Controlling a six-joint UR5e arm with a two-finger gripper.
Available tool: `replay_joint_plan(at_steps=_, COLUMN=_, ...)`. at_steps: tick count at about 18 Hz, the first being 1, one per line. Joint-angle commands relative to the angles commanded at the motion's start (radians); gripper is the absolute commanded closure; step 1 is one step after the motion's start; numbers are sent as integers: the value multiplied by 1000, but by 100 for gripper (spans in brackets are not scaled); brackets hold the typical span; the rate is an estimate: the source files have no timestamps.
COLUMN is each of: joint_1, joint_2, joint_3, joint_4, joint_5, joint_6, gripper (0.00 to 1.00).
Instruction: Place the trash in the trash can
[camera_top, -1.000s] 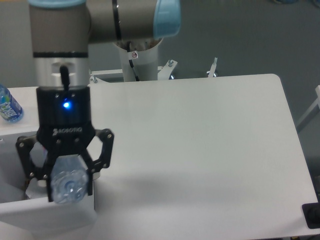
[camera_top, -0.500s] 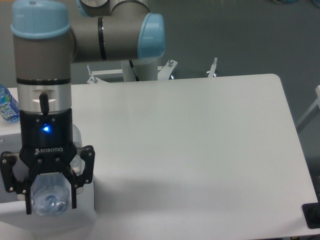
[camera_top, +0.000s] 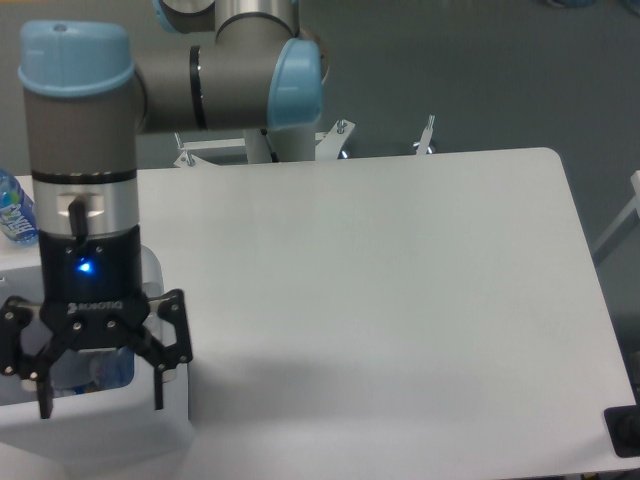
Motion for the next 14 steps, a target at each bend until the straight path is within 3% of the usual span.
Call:
replay_joint_plan(at_steps=4, joint_1=51, joint_2=28, joint_3=-21, joint_4=-8, joint_5=86, joint_6=168, gripper=0)
replay_joint_plan(at_steps=6, joint_1=89, joint_2=67, joint_3=-49, joint_4=-34, joint_5=94, joint_6=279, gripper=0)
replay_joint_plan(at_steps=9, joint_1=118, joint_2=97, joint_3=-72, joint_4=-151, joint_5=95, joint_6=454, gripper=0)
replay_joint_plan(at_steps=12, joint_1=146, joint_2=121, joint_3=-68, joint_4=-306, joint_5=97, joint_6=670, gripper=0)
replay_joint_plan(at_steps=14, joint_1=160, joint_2=135, joint_3=-74, joint_4=-339, joint_5=97, joint_6=709, gripper=0)
